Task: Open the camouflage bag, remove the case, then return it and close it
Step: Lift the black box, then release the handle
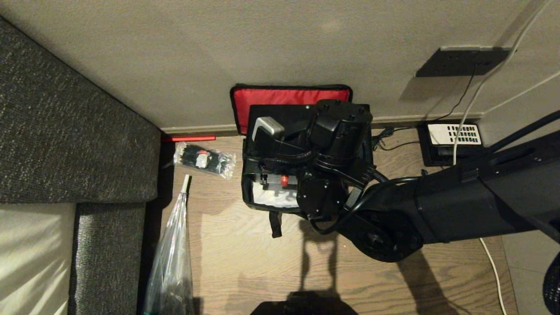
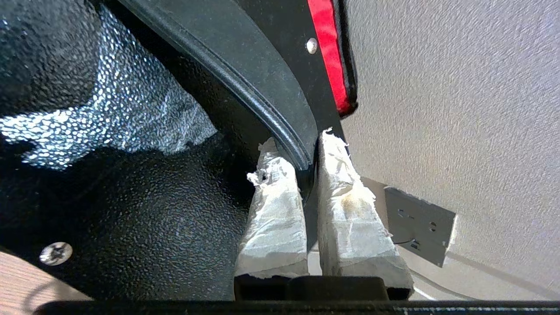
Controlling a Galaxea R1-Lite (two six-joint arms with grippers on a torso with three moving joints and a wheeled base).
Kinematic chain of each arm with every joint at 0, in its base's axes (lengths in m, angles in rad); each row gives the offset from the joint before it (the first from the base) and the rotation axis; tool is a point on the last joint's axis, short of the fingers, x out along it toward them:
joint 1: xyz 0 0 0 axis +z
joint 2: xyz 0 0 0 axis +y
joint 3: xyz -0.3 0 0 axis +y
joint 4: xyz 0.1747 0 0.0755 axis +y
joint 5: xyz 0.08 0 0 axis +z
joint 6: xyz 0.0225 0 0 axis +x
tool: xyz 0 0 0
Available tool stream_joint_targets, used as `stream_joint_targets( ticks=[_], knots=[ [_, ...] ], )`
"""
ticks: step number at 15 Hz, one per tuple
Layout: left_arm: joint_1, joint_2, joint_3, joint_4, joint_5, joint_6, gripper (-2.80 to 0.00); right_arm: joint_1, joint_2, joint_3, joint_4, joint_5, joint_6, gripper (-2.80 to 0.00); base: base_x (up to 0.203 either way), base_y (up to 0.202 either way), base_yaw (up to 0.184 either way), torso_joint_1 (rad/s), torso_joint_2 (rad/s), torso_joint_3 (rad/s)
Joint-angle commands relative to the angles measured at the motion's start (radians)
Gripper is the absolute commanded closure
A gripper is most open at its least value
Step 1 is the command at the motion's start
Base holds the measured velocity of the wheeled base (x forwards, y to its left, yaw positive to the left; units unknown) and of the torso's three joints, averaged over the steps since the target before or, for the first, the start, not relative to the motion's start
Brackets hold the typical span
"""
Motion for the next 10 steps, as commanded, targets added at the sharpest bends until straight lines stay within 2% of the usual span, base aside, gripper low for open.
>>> stream_joint_targets(
  ticks=[1,10],
  knots=[
    [0.000,0.000,0.002,0.000,0.002,-0.001,0.00,-0.019,-0.012,0.018,-0.006,-0.006,-0.008,0.00,0.000,0.000,0.000,0.000,0.00,0.000],
    [0.000,0.000,0.002,0.000,0.000,-0.001,0.00,-0.090,-0.032,0.062,-0.010,-0.003,-0.006,0.00,0.000,0.000,0.000,0.000,0.00,0.000]
  ],
)
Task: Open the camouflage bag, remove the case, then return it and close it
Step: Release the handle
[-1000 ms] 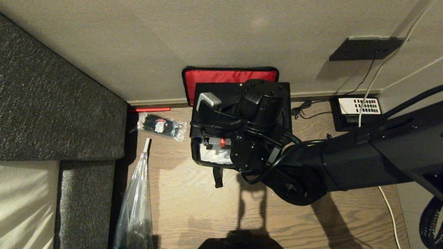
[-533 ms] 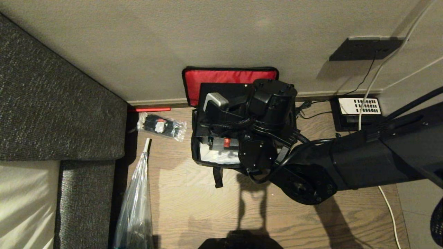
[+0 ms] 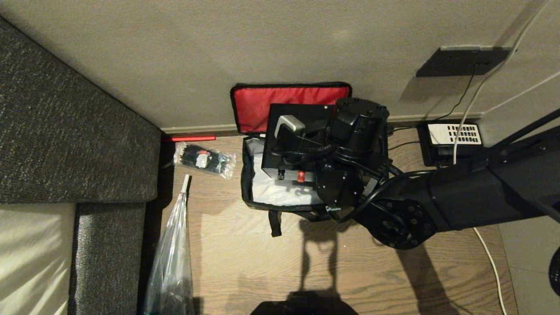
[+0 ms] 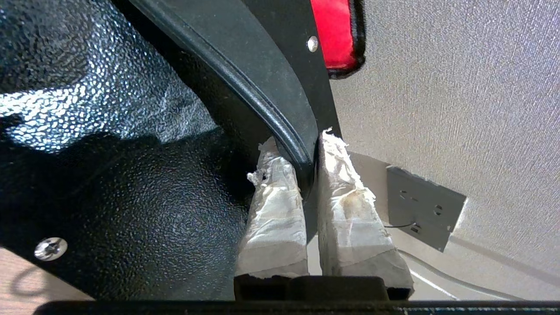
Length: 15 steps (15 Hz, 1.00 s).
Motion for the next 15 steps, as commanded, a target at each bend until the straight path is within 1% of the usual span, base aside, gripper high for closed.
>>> stream_joint_targets(
  ticks=[1,10,15],
  knots=[
    [0.000,0.000,0.002,0.000,0.000,0.000,0.00,-0.015,-0.006,0.009,-0.005,-0.006,-0.008,0.00,0.000,0.000,0.000,0.000,0.00,0.000],
    [0.000,0.000,0.002,0.000,0.000,0.000,0.00,-0.064,-0.052,0.054,-0.003,-0.006,-0.008,0.00,0.000,0.000,0.000,0.000,0.00,0.000],
    [0.000,0.000,0.002,0.000,0.000,0.000,0.00,-0.076,-0.110,0.115,-0.003,-0.006,-0.008,0.00,0.000,0.000,0.000,0.000,0.00,0.000]
  ],
)
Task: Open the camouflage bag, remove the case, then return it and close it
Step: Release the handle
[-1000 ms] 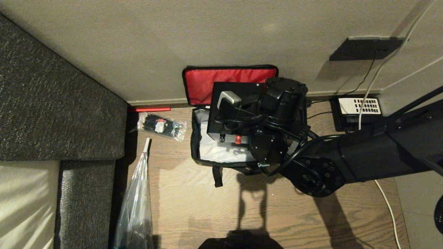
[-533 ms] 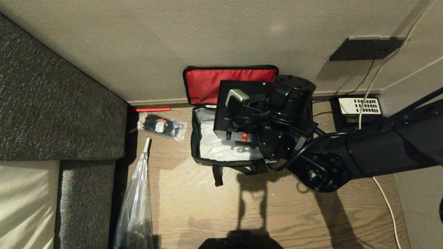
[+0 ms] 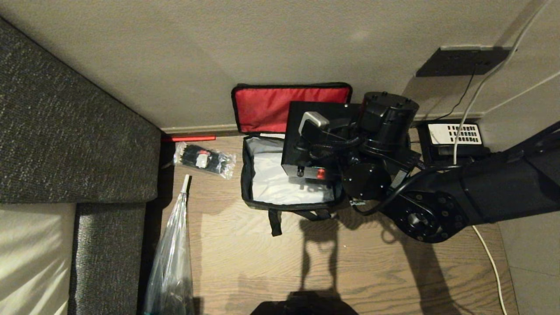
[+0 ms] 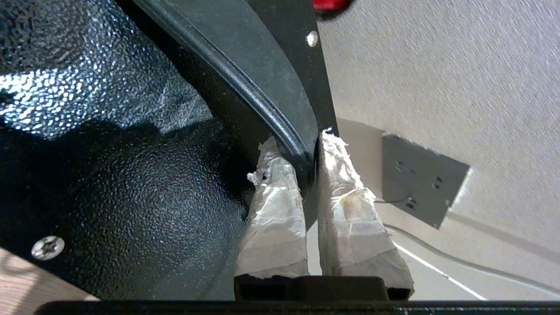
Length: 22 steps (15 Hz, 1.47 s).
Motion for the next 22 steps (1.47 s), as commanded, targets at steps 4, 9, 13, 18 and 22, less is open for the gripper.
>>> stream_joint_targets(
  ticks=[4,9,13,18,22],
  knots=[
    [0.000,0.000,0.002,0.000,0.000,0.000,0.00,-0.025,-0.084,0.093,-0.008,-0.005,-0.006,0.00,0.000,0.000,0.000,0.000,0.00,0.000],
    [0.000,0.000,0.002,0.000,0.000,-0.001,0.00,-0.078,-0.147,0.169,-0.007,-0.005,-0.001,0.00,0.000,0.000,0.000,0.000,0.00,0.000],
    [0.000,0.000,0.002,0.000,0.002,-0.001,0.00,-0.109,-0.190,0.222,-0.008,-0.005,0.002,0.00,0.000,0.000,0.000,0.000,0.00,0.000],
    [0.000,0.000,0.002,0.000,0.000,-0.001,0.00,-0.142,-0.239,0.284,-0.009,-0.005,0.004,0.00,0.000,0.000,0.000,0.000,0.00,0.000],
    [0.000,0.000,0.002,0.000,0.000,-0.001,0.00,-0.174,-0.272,0.325,-0.009,-0.005,0.004,0.00,0.000,0.000,0.000,0.000,0.00,0.000]
  ],
)
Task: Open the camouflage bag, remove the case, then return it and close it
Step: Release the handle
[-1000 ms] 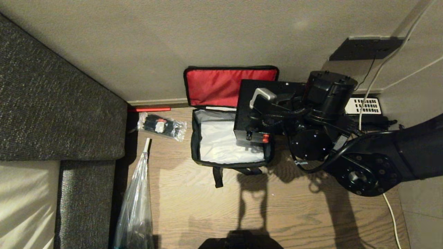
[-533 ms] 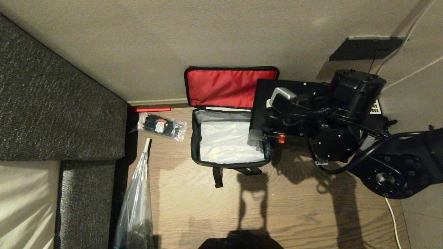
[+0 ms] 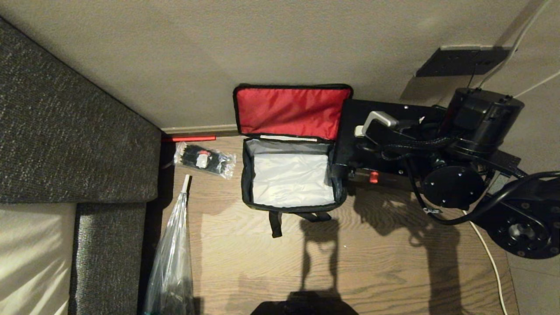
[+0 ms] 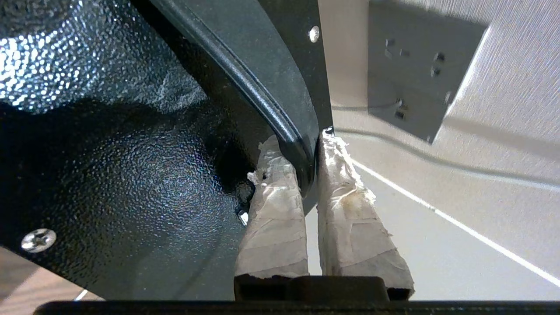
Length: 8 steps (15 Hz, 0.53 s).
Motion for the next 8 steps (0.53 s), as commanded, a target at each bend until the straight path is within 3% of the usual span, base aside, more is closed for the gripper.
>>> stream_joint_targets(
  ticks=[1,8],
  knots=[
    [0.000,0.000,0.002,0.000,0.000,0.000,0.00,-0.017,-0.026,0.027,-0.005,-0.006,-0.007,0.00,0.000,0.000,0.000,0.000,0.00,0.000],
    [0.000,0.000,0.002,0.000,0.000,0.000,0.00,-0.045,-0.079,0.088,-0.005,-0.007,-0.007,0.00,0.000,0.000,0.000,0.000,0.00,0.000]
  ],
)
